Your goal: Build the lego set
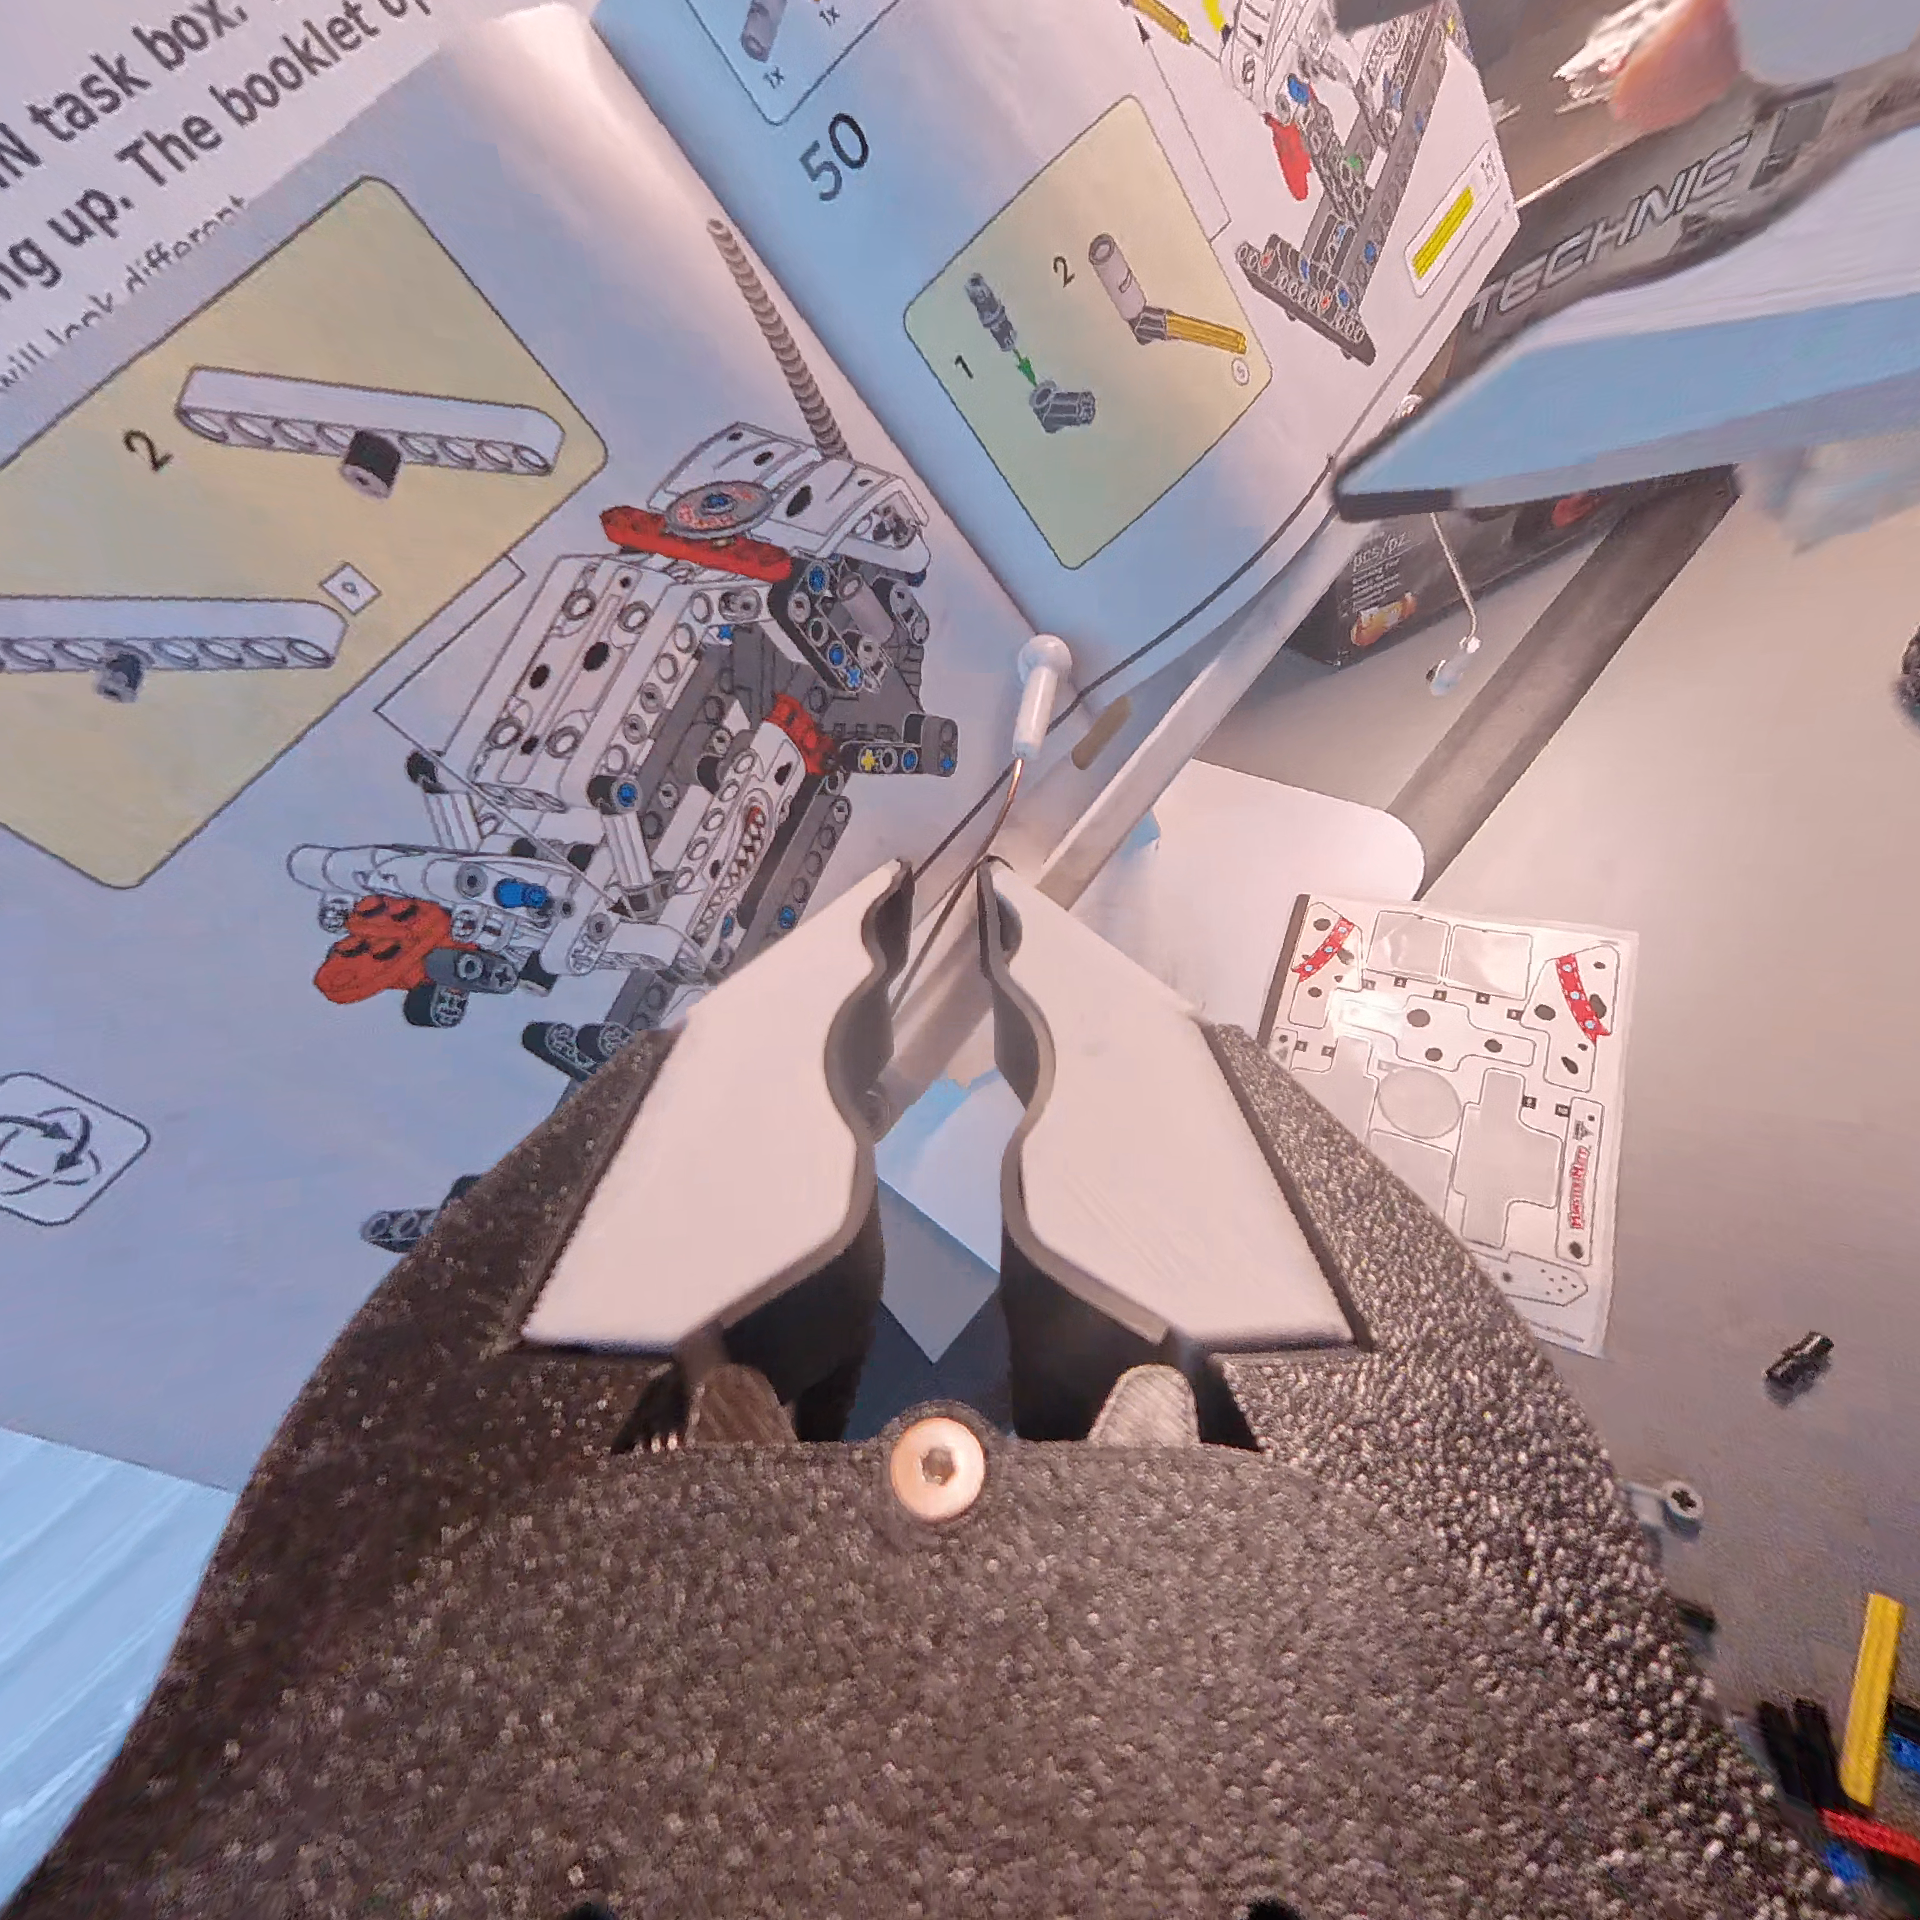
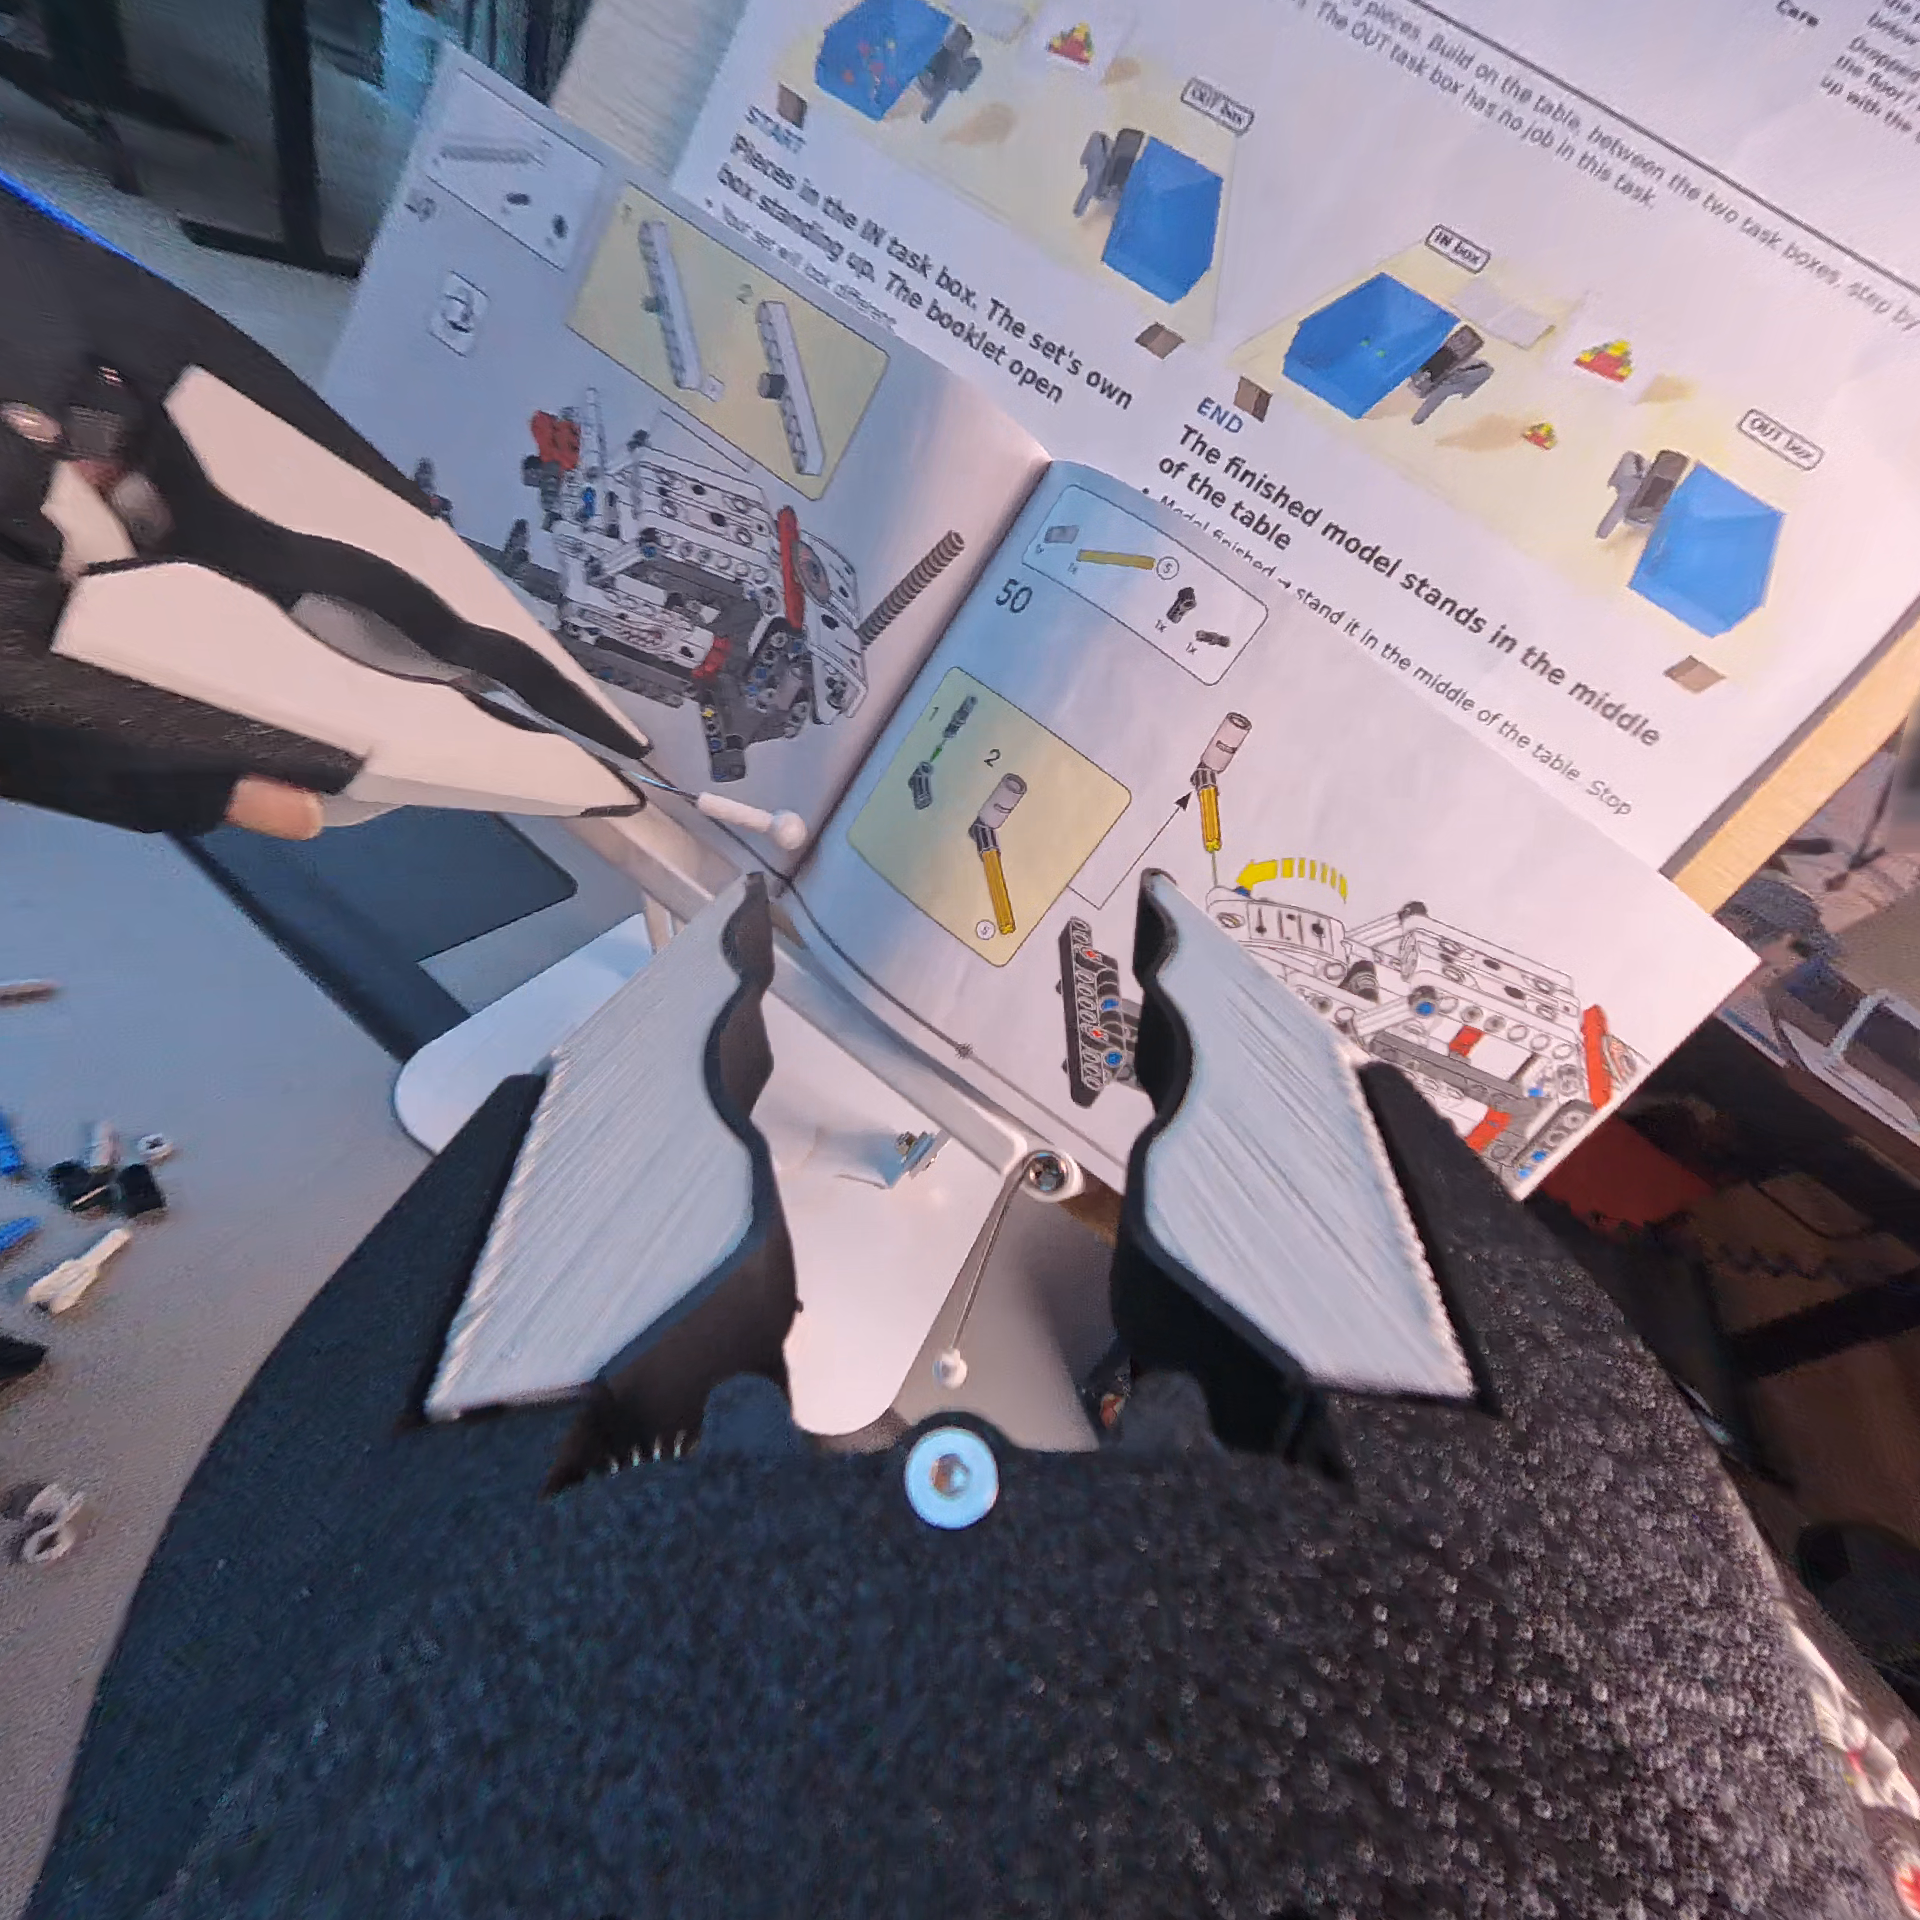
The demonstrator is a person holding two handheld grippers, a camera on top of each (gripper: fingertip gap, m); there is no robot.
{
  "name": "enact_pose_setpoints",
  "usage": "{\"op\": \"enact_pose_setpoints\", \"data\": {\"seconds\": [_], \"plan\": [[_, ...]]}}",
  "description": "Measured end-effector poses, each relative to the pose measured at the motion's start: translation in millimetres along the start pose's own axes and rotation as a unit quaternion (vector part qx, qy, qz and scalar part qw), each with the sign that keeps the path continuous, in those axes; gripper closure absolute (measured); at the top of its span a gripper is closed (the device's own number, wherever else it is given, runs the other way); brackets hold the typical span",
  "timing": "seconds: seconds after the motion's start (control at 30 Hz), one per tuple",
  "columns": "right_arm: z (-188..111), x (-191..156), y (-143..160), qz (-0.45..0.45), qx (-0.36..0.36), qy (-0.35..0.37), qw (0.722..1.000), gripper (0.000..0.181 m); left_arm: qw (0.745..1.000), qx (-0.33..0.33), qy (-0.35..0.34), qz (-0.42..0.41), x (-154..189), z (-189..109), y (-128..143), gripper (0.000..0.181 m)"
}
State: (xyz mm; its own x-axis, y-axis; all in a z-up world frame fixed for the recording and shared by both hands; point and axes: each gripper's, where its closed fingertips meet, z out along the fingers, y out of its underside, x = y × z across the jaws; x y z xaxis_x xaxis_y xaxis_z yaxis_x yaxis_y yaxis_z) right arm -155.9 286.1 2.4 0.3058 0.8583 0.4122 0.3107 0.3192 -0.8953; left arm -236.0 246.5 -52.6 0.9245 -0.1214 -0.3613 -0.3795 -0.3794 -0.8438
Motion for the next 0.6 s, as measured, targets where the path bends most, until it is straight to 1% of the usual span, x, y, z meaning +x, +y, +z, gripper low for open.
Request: {"op": "enact_pose_setpoints", "data": {"seconds": [0.07,0.13,0.2,0.27,0.37,0.6], "plan": [[14.5,2.4,10.0,0.014,-0.013,0.013,1.0,0.111,1.0,-0.011,-0.005,0.026,-0.3,0.1,-0.3,0.17],[19.0,8.2,19.9,0.027,-0.016,0.036,0.999,0.107,0.999,-0.017,-0.002,0.04,1.4,0.4,-0.5,0.175],[14.6,17.9,25.0,0.044,-0.003,0.059,0.997,0.105,0.999,-0.015,-0.007,0.041,1.2,0.3,-1.2,0.176],[9.7,26.2,31.6,0.069,0.001,0.066,0.995,0.103,0.999,-0.009,-0.015,0.042,0.4,0.4,-1.5,0.177],[9.0,35.5,46.8,0.103,-0.018,0.063,0.992,0.097,0.999,0.004,-0.02,0.027,0.3,0.5,-2.2,0.177],[8.3,40.7,55.1,0.136,-0.014,0.064,0.989,0.092,0.999,0.028,-0.032,0.005,-3.2,-2.2,-5.7,0.178]]}}
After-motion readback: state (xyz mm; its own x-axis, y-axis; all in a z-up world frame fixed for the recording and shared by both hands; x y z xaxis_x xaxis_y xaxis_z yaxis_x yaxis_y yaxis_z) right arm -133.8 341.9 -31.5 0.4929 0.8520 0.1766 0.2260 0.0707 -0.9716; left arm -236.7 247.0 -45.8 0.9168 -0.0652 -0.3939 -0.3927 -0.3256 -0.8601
